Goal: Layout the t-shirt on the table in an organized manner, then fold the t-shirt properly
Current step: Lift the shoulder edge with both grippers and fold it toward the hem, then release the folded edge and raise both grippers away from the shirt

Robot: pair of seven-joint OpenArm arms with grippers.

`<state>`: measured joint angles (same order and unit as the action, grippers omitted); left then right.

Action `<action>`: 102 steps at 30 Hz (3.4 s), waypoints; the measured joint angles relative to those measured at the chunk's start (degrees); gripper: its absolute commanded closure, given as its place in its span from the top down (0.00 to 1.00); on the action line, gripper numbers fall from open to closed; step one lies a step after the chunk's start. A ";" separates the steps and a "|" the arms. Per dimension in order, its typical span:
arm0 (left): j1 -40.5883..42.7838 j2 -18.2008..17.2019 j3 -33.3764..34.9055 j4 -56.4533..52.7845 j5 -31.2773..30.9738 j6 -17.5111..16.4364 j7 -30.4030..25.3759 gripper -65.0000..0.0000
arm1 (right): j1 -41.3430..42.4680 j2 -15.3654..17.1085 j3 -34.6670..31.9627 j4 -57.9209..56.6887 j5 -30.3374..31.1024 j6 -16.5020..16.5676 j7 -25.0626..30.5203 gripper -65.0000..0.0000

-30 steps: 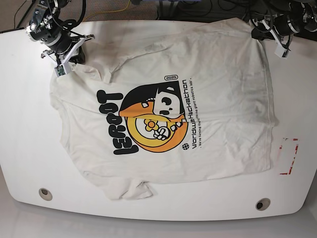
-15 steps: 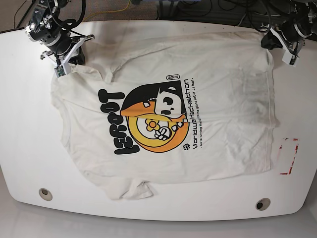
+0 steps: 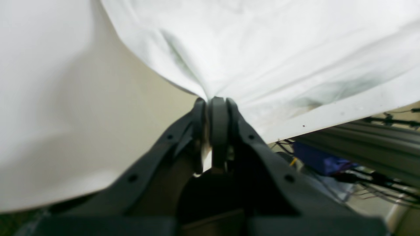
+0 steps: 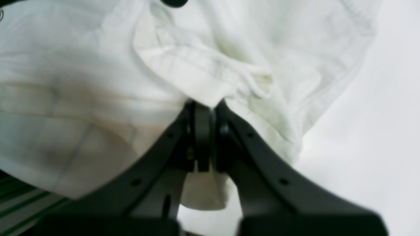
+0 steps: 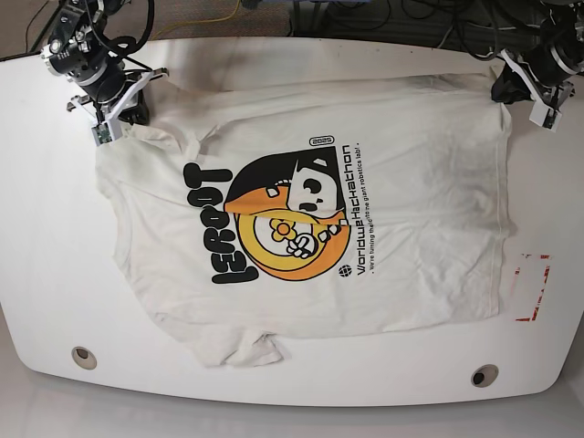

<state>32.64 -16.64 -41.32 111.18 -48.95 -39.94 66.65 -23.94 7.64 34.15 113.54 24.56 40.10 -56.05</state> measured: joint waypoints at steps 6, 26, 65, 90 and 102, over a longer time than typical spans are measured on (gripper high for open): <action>-2.25 -1.31 2.25 0.00 0.48 0.00 2.51 0.00 | 2.80 -0.31 -0.07 0.11 0.11 -0.02 0.57 0.00; -20.52 -2.16 4.83 -0.48 0.94 0.02 14.34 0.01 | 9.81 -0.15 -0.07 -1.86 -0.28 0.02 0.00 0.00; -41.99 -1.84 7.26 -34.91 10.43 0.02 14.14 0.01 | 23.43 4.74 -4.96 -18.56 0.17 0.39 0.33 0.00; -48.59 -1.86 7.19 -41.51 11.96 0.02 14.14 0.49 | 29.68 8.57 -7.15 -26.25 -0.57 -0.24 1.86 0.68; -52.22 -2.21 6.86 -40.70 11.82 0.02 13.94 0.49 | 28.81 10.80 -6.88 -18.62 -0.35 -0.20 1.49 0.98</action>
<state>-19.57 -18.85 -34.46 70.48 -37.12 -39.92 80.60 4.86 18.44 27.27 94.91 24.21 39.90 -54.57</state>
